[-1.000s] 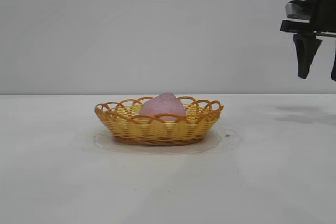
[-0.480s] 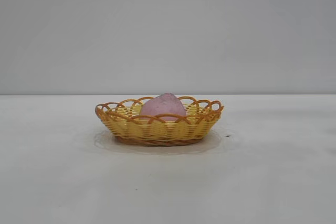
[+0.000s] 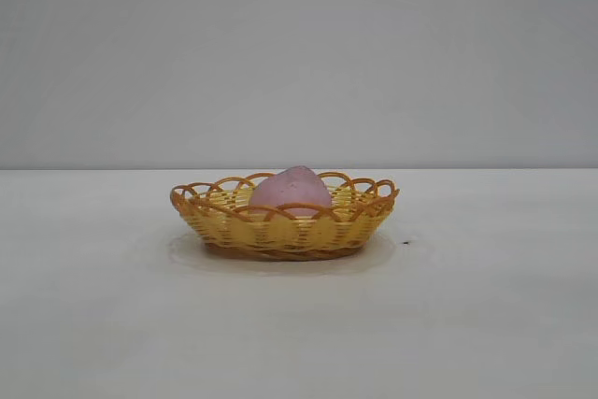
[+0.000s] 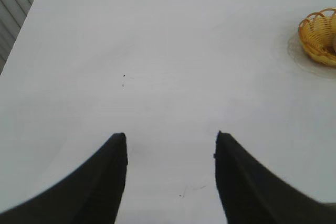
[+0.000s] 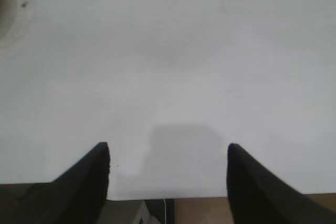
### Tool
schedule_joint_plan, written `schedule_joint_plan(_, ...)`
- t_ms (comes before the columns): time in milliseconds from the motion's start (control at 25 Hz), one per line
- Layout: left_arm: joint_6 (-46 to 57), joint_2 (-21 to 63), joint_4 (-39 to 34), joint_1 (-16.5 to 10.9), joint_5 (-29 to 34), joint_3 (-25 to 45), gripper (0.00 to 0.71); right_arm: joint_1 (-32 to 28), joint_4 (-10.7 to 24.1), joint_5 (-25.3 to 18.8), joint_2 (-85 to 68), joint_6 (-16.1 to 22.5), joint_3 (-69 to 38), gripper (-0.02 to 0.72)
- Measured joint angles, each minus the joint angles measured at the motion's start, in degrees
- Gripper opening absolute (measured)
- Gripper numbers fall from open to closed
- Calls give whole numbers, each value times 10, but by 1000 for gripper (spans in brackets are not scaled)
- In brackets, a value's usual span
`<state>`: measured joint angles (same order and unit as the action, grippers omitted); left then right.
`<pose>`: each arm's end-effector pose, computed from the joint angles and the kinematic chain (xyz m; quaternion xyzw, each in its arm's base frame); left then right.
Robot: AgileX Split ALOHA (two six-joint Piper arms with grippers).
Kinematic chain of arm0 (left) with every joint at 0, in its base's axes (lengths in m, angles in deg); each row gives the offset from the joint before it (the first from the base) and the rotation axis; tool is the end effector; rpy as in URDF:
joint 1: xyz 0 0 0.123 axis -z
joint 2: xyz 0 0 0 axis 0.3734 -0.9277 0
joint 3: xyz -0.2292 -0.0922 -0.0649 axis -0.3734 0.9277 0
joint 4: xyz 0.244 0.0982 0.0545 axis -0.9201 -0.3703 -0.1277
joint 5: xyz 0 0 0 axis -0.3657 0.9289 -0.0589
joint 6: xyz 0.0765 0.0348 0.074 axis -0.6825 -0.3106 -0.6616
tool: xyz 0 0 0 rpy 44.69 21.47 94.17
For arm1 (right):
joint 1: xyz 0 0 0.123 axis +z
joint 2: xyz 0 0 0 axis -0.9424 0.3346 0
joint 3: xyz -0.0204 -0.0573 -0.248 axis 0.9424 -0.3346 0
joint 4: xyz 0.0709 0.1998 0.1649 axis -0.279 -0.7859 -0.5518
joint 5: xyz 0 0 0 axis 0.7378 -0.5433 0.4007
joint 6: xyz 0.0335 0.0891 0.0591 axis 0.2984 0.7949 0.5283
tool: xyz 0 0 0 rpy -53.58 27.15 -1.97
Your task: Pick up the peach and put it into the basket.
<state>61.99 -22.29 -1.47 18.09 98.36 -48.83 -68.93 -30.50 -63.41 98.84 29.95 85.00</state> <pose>0.0544 0.0003 0.2663 -0.0029 0.8673 0.0141 0.4975 0.0878 0.0056 0.2505 -0.0066 0.9257 0.0226 0.3776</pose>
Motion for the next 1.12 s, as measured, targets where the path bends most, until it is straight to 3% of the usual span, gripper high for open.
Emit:
schedule_joint_plan(520,0,0,0,0,0,0,384,0,0,2,-145,0,-5,456)
schedule_joint_plan(1120,0,0,0,0,0,0,384,0,0,1,-149,0,-5,456)
